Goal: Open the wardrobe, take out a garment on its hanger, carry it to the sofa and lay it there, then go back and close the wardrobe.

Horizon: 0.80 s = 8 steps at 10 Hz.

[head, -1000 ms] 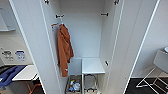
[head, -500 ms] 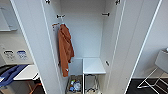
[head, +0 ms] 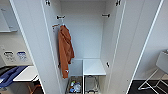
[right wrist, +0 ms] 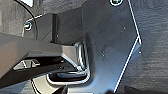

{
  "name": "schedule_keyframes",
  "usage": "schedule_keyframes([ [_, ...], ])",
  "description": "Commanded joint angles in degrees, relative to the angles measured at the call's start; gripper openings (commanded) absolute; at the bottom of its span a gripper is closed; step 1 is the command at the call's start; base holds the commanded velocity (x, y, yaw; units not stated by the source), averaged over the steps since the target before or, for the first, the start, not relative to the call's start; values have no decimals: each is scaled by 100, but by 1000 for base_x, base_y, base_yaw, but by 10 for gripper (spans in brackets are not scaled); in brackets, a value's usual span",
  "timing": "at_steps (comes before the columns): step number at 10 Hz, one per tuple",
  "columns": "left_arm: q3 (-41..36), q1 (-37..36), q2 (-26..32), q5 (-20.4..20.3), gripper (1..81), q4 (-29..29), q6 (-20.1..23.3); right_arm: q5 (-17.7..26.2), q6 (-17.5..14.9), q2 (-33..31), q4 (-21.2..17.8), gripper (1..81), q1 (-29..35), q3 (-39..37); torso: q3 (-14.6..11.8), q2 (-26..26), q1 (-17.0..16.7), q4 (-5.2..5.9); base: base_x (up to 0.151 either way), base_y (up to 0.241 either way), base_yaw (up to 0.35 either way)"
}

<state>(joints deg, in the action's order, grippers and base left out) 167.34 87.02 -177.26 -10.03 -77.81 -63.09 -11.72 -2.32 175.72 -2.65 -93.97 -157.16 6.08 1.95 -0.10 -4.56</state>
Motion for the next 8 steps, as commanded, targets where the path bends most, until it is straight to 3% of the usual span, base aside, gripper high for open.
schedule_keyframes([
  [1,36,-286,6,221,811,38,-11,301,-14,1,-17,811,207,-24,0,0,10,0,110,0,0],
  [8,36,-286,15,213,811,38,-11,310,-6,63,-26,811,295,-24,0,-2,10,0,124,0,0],
])
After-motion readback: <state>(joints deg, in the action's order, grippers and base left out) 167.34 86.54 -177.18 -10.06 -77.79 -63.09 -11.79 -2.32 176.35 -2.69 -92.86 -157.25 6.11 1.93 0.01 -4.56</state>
